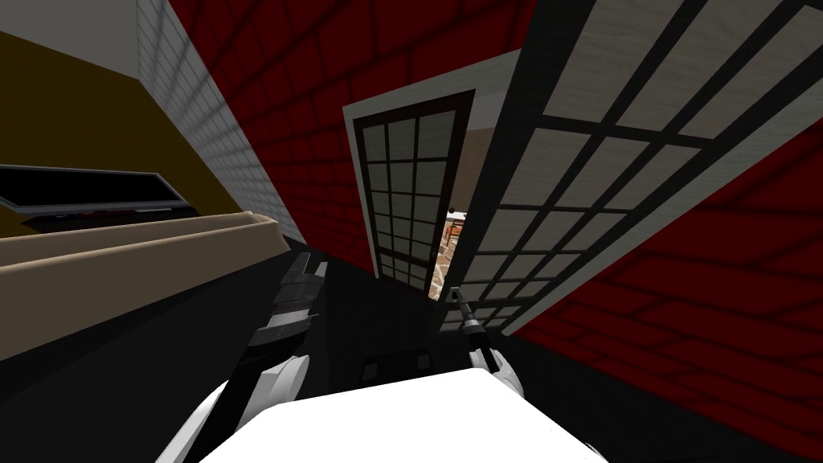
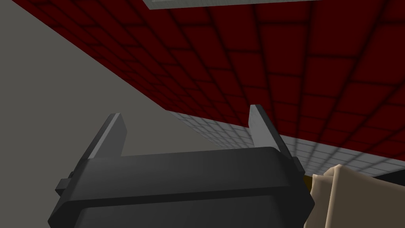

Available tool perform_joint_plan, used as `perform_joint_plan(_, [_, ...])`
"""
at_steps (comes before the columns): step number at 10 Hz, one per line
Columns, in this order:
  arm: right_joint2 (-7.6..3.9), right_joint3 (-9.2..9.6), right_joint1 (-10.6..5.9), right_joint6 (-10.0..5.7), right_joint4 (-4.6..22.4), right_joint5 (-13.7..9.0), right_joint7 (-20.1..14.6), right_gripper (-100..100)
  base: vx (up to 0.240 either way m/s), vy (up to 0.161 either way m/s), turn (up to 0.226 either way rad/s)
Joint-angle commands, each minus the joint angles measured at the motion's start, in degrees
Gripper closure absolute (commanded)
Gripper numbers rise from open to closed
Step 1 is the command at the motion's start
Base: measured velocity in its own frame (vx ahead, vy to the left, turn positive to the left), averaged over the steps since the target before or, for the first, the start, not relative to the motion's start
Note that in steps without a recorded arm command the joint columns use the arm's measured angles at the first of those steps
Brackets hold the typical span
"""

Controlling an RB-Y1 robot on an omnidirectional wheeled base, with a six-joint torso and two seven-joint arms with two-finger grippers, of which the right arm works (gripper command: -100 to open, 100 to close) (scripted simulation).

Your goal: Pull the door open

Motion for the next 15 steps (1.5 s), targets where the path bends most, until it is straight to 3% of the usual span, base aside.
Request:
perform_joint_plan(1, [0.59,1.32,-0.82,-0.75,1.3,-1.0,-2.8,100,-0.037,-0.015,0.054])
perform_joint_plan(13, [0.15,5.31,-1.36,0.28,1.1,-7.4,-17.1,100,-0.033,-0.018,0.038])
perform_joint_plan(15, [0.00,6.67,-1.55,0.63,1.1,-9.6,-20.8,100,-0.045,-0.017,0.042])
